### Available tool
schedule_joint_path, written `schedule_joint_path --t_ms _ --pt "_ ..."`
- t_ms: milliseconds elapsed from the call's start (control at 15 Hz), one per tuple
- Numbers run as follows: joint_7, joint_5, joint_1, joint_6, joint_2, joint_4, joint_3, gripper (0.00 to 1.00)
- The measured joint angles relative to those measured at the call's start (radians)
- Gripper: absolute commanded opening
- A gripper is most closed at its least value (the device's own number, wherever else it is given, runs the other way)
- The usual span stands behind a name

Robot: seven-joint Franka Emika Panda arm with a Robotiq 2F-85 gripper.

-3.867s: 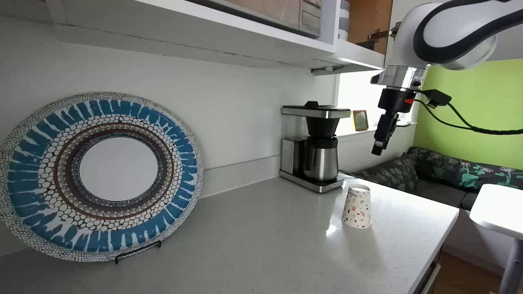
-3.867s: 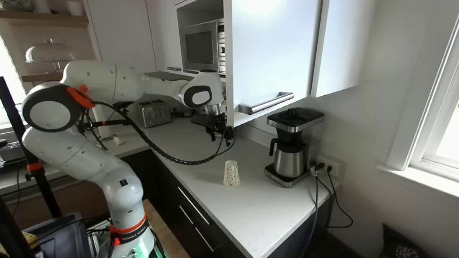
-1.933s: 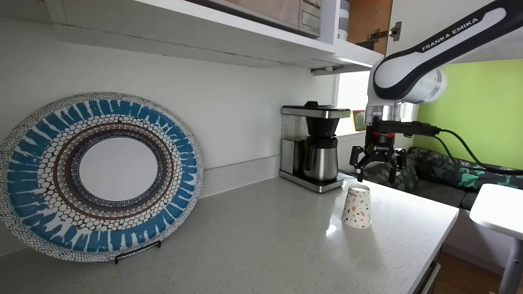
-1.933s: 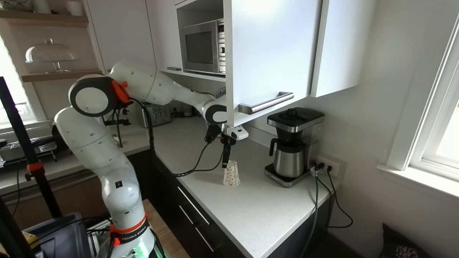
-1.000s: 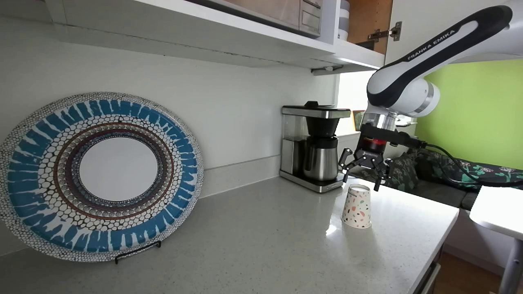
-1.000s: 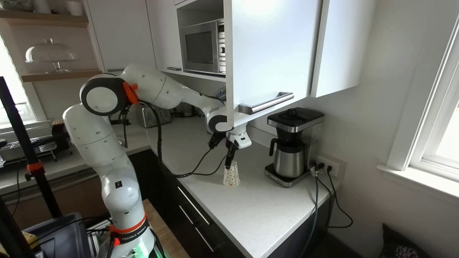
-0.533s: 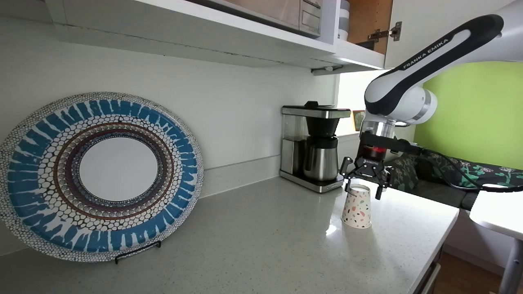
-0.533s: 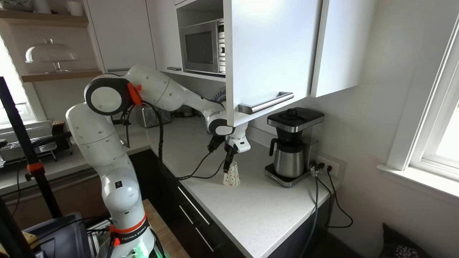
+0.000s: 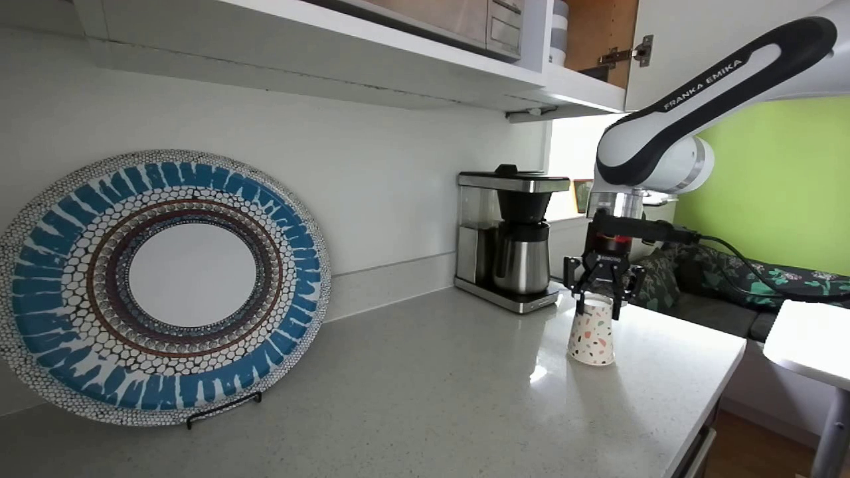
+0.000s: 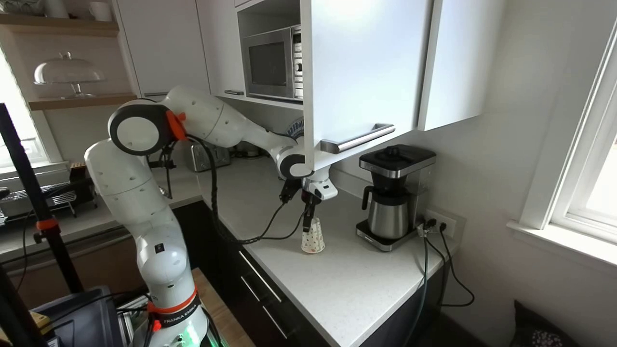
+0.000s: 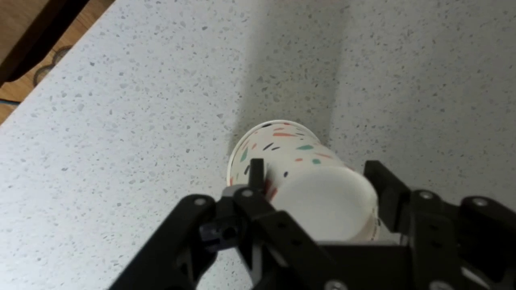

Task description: Place the coffee cup upright then put it in the open upper cabinet.

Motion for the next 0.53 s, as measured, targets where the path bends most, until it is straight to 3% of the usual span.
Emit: schedule_joint_path --t_ms 267,533 --pt "0.062 -0.151 0.000 -0.018 -0.052 0.007 0.038 0.38" --pt "0.232 -0.350 0.002 -0.019 -0.105 0.005 0.134 0.38"
